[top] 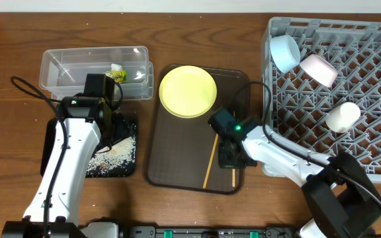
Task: Sort waste into correct bins and load items into the dishwasher rack
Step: 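Insert the chopstick upright into the rack's left edge slots, then grasp the second chopstick with the right gripper and rack it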
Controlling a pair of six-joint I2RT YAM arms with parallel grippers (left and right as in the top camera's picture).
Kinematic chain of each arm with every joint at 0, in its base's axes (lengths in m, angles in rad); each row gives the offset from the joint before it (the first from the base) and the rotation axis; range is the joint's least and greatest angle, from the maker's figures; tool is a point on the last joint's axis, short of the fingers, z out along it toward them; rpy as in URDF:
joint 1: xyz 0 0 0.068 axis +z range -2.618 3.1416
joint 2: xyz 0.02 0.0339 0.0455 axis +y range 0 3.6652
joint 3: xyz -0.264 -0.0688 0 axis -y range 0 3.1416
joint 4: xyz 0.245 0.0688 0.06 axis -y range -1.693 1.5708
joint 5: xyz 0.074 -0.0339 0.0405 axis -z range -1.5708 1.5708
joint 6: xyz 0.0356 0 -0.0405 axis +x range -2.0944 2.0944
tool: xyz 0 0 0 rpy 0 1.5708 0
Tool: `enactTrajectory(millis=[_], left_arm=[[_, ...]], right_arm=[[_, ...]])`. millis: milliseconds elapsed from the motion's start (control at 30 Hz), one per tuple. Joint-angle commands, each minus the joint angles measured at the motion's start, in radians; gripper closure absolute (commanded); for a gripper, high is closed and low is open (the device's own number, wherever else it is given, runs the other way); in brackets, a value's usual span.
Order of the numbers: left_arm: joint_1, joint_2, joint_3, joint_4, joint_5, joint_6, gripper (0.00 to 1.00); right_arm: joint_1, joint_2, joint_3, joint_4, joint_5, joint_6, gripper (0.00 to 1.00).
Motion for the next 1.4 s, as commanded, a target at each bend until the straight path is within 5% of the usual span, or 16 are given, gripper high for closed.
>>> enactTrajectory(millis=[0,500,833,1067,1367], left_arm=[[0.005,0.005,0.008,-0.007,-0.019,0.013,0.13],[0.005,0.005,0.008,-0.011,-0.019,0.013,0.13],[0.005,0.005,0.008,-0.01,-0.019,0.013,0.13],[0.005,0.005,0.008,-0.011,-0.019,0.013,0.13],[0.005,0.005,0.008,-0.01,-0.019,0.013,0.13]], right_arm=[[-0.044,-0.039,0.114,-0.04,0.005,-0.089,0.99],[-0.371,-0.251,0.262,-0.174,0.032,-0.391,0.99],[-0.478,-0.197,0.174,-0.203,0.08,-0.407,0.98],[-0.478,-0.192,0.18,-0.159,0.084,-0.44,0.59],[-0.455,-0.193,0.311,-0.148,-0.066,-0.439,0.56]])
